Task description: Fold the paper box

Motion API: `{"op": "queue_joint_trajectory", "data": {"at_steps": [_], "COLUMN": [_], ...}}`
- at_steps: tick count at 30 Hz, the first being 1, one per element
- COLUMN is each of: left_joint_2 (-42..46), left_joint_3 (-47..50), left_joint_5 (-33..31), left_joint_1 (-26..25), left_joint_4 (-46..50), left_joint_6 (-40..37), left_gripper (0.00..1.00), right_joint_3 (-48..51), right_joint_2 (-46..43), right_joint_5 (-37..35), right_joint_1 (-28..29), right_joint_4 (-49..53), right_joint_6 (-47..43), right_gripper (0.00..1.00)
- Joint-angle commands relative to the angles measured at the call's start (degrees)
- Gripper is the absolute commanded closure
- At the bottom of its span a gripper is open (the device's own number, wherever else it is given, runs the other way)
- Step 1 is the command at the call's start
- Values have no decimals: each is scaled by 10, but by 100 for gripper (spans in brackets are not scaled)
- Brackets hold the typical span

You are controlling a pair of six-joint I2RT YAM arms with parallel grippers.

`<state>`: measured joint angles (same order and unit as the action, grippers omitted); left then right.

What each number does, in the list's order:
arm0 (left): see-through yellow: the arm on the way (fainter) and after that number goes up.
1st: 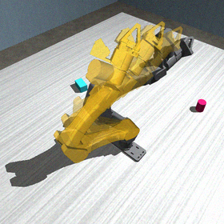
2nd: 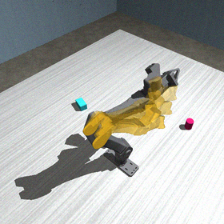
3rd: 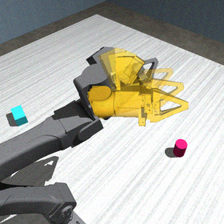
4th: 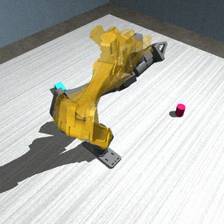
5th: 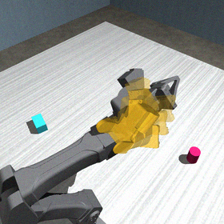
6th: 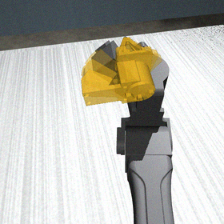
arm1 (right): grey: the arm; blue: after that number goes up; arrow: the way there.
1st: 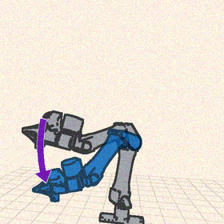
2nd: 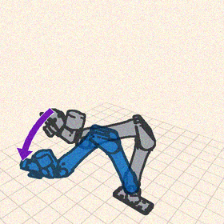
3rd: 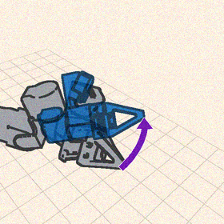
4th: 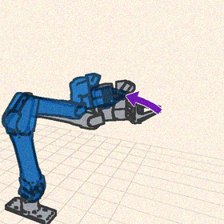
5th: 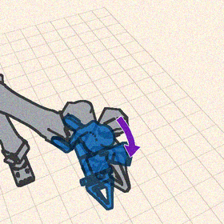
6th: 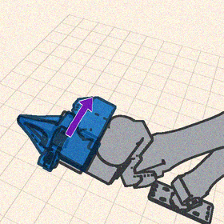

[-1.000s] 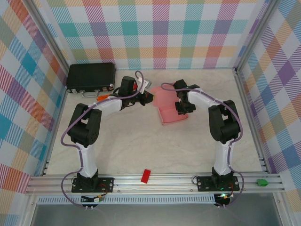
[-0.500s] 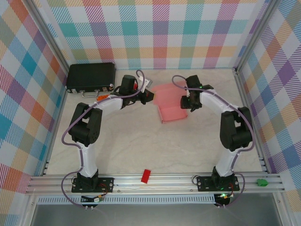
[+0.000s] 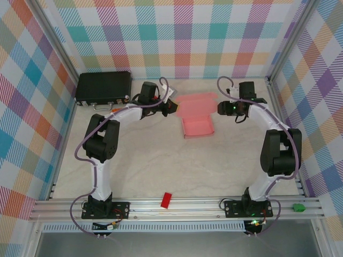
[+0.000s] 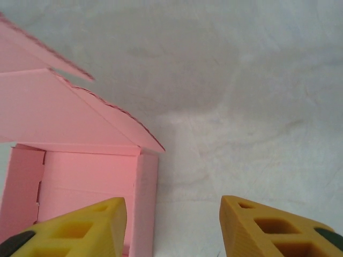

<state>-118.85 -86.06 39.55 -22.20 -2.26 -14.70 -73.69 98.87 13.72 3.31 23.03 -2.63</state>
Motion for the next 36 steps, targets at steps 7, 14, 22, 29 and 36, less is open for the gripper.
{"op": "queue_joint_trajectory", "data": {"at_steps": [7,14,22,29,36], "left_joint_2": [-32,-39,-43,-51,-58], "left_joint_3": [-59,-74,-91,-103,-109], "left_joint_5": [29,27,25,27,25], "left_joint_1": [11,12,12,12,12], "left_joint_4": [51,61,73,83,84], "left_joint_6": [-52,-61,-68,-75,-72], "left_gripper": [100,100,100,100,100], "right_joint_3": [9,-36,-44,-79,-106], "right_joint_2": [0,33,45,85,103], "right_joint_5": [168,118,134,168,212], "right_joint_1": [-11,-14,-20,-21,-21], "right_joint_4": [-48,-18,1,32,55], "right_joint_6": [-206,-231,-247,-263,-253], "right_gripper": [49,49,47,46,56]}}
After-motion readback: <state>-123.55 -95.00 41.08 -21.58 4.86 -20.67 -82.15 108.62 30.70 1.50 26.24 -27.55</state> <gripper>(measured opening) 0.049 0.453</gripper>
